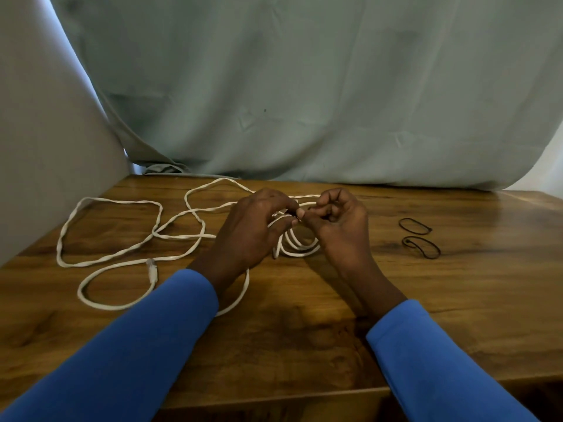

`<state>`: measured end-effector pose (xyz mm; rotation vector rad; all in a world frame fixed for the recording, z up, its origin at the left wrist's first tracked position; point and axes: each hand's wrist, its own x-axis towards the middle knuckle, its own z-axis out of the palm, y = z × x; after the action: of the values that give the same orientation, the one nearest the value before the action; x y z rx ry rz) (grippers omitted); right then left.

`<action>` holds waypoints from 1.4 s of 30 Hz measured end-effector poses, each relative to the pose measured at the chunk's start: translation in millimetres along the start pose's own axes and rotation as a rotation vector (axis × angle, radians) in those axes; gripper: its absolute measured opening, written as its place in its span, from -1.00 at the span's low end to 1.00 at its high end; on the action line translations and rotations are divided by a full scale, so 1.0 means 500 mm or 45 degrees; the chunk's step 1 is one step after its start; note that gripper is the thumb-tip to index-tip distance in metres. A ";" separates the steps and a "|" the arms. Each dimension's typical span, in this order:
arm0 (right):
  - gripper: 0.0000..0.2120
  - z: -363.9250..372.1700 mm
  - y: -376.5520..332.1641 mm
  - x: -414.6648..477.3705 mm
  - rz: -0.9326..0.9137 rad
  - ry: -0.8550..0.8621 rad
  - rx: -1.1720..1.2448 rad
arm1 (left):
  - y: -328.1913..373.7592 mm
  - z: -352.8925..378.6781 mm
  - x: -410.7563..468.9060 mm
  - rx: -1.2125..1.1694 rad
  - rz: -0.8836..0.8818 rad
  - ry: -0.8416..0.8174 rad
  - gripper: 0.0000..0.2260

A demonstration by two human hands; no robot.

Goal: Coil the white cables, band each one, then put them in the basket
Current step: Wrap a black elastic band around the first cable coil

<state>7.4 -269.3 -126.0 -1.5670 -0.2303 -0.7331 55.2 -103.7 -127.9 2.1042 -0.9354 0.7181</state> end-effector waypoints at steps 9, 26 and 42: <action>-0.77 -0.009 0.020 0.017 -0.207 0.042 -0.464 | -0.010 0.018 -0.002 -0.057 -0.015 0.233 -0.92; -0.83 -0.029 0.050 0.031 0.195 -0.283 -0.099 | -0.004 0.021 -0.001 -0.381 -0.136 0.319 -0.93; -0.77 -0.001 0.042 0.020 0.302 -0.206 0.327 | 0.006 0.018 0.010 -0.775 -0.386 0.390 -0.91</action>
<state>26.7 -275.8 -137.3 -1.3795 -0.2421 -0.3761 57.6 -114.0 -128.3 1.4991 -0.5543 0.4967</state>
